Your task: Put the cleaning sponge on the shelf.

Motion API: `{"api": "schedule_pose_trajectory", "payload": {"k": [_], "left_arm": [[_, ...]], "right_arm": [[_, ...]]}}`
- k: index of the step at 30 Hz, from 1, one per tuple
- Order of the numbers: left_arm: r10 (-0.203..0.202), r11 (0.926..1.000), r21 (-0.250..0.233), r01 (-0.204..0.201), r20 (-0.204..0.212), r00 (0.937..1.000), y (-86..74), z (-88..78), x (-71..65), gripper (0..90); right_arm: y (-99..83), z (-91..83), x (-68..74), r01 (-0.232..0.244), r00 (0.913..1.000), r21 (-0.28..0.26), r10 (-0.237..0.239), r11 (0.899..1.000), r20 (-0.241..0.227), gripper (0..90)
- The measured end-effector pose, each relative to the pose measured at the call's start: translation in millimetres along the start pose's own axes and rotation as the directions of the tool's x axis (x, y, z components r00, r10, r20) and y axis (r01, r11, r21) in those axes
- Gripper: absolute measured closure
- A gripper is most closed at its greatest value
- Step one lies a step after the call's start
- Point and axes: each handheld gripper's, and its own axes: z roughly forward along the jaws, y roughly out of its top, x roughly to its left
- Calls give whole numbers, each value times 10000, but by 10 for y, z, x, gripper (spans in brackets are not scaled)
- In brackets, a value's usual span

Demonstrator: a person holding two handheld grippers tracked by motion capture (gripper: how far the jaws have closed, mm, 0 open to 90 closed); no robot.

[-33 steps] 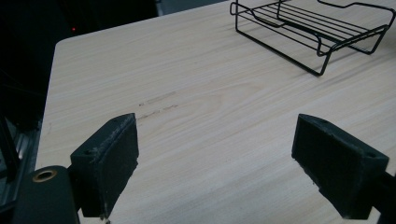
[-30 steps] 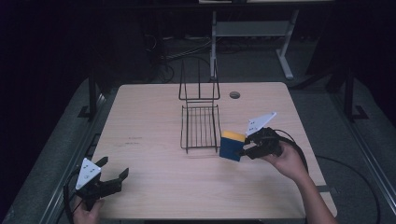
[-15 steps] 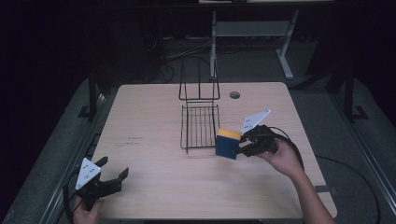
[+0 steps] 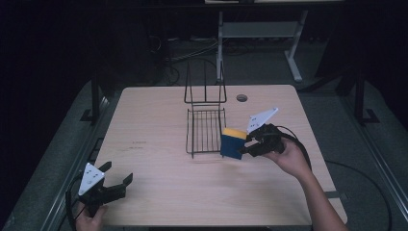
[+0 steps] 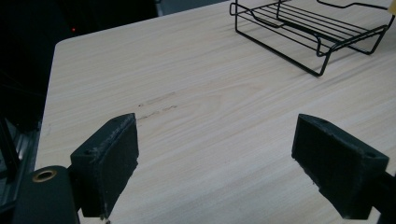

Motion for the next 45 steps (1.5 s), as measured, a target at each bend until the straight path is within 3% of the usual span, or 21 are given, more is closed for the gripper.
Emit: {"api": "schedule_pose_trajectory", "payload": {"k": [15,31,45], "left_arm": [[-33,10000,-44,33,-38,10000,-1,-7,10,141],[-115,9999,-70,114,-64,9999,-7,-20,30,141],[-188,9998,-45,188,-37,9998,-4,9,32,141]], "right_arm": [[268,79,-92,365,9993,-25,-365,9993,-81,572],[517,211,-309,266,9991,-58,-267,9996,-324,570],[591,311,-457,13,9984,-235,-26,9997,-565,569]]}}
